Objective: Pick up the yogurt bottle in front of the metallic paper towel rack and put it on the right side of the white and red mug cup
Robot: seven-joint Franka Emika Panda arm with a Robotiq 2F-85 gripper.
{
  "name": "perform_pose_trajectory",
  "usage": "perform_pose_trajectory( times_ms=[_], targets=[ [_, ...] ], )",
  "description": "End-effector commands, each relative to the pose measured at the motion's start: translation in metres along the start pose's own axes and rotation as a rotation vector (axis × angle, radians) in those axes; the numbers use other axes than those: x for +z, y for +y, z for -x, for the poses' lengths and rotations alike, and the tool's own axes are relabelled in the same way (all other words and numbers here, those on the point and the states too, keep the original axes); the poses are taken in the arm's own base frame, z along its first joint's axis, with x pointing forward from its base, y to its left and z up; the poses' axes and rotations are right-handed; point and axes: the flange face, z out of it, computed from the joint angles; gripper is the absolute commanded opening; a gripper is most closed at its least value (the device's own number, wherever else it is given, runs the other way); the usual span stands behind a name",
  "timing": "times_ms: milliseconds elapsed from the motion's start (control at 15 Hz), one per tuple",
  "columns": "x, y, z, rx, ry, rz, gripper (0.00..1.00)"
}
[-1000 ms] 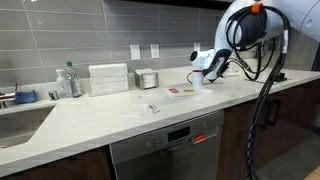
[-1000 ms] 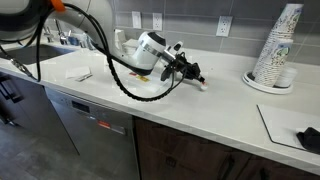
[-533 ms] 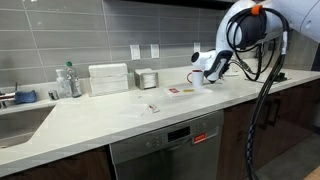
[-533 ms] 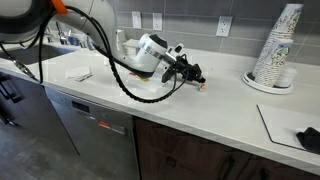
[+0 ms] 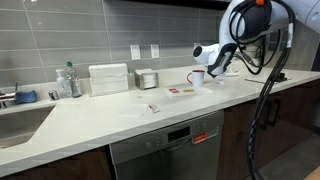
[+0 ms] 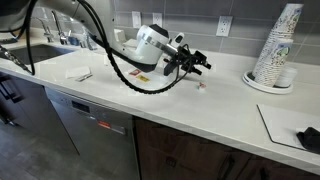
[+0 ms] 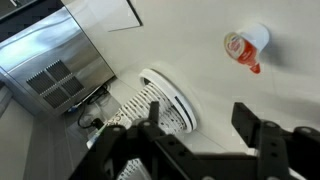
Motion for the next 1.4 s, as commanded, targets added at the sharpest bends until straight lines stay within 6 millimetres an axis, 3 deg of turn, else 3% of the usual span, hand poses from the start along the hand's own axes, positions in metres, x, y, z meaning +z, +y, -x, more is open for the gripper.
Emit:
perform_pose_trajectory(
  times_ms=[0,333,600,867,1133,1333],
  targets=[
    [-0.027,0.021,0.003,0.008,0.034,-0.07,1.0],
    [-0.065,0.039,0.023,-0.14,-0.119,-0.134,1.0],
    [-0.096,0.073,0.042,-0.263,-0.258,-0.14,1.0],
    [-0.148,0.101,0.022,-0.277,-0.152,-0.275,1.0],
    [-0.204,0.1,0.007,-0.394,-0.111,-0.331,1.0],
    [-0.233,0.09,-0.002,-0.488,-0.022,-0.454,1.0]
  ],
)
